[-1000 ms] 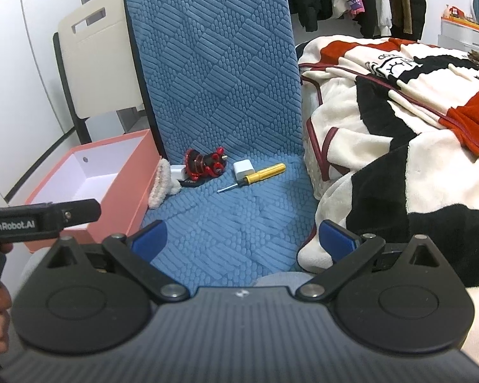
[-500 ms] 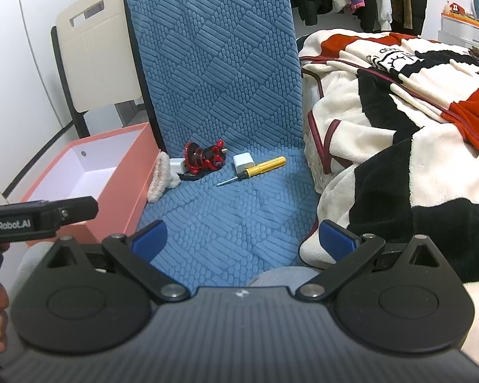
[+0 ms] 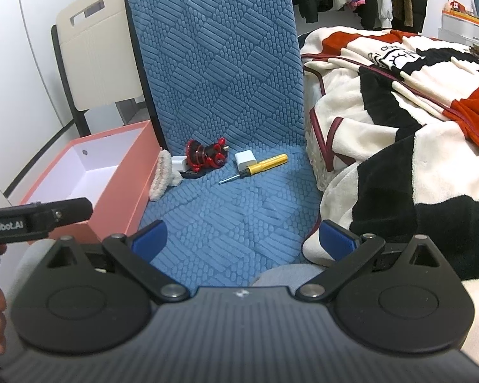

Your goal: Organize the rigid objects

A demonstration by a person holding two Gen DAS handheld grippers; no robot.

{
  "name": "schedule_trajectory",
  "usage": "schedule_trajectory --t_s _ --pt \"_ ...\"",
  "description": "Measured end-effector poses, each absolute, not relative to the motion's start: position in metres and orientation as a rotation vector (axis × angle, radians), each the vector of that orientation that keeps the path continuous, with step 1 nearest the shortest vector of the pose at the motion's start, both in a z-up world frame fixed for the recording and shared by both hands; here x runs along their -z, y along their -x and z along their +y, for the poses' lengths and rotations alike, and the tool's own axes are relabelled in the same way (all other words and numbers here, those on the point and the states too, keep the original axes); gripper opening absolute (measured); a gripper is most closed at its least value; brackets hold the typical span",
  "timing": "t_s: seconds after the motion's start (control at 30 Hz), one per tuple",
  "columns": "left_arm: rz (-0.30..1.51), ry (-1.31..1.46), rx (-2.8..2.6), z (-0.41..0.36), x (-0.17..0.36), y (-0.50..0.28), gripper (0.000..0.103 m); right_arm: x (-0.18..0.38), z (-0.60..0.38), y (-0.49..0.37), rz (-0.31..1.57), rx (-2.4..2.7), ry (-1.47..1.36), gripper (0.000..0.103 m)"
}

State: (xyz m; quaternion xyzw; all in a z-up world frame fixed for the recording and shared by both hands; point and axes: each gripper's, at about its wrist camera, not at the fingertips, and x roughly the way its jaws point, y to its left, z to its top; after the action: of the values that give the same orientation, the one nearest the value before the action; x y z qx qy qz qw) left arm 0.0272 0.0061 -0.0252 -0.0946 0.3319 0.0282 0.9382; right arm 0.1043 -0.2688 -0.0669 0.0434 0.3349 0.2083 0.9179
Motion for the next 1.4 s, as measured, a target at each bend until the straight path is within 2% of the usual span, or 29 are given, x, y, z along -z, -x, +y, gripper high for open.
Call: schedule_trajectory --t_s 0.93,1.4 --pt "0.686 0.214 -0.073 0.019 0.036 -0.028 0.103 0.078 -0.266 -0.109 0.708 -0.407 -0.078 0.103" --pt "0.676 0.165 -0.061 0.013 0.06 -0.077 0.103 0.096 -0.26 -0.151 0.7 -0.429 -0.111 0.103"
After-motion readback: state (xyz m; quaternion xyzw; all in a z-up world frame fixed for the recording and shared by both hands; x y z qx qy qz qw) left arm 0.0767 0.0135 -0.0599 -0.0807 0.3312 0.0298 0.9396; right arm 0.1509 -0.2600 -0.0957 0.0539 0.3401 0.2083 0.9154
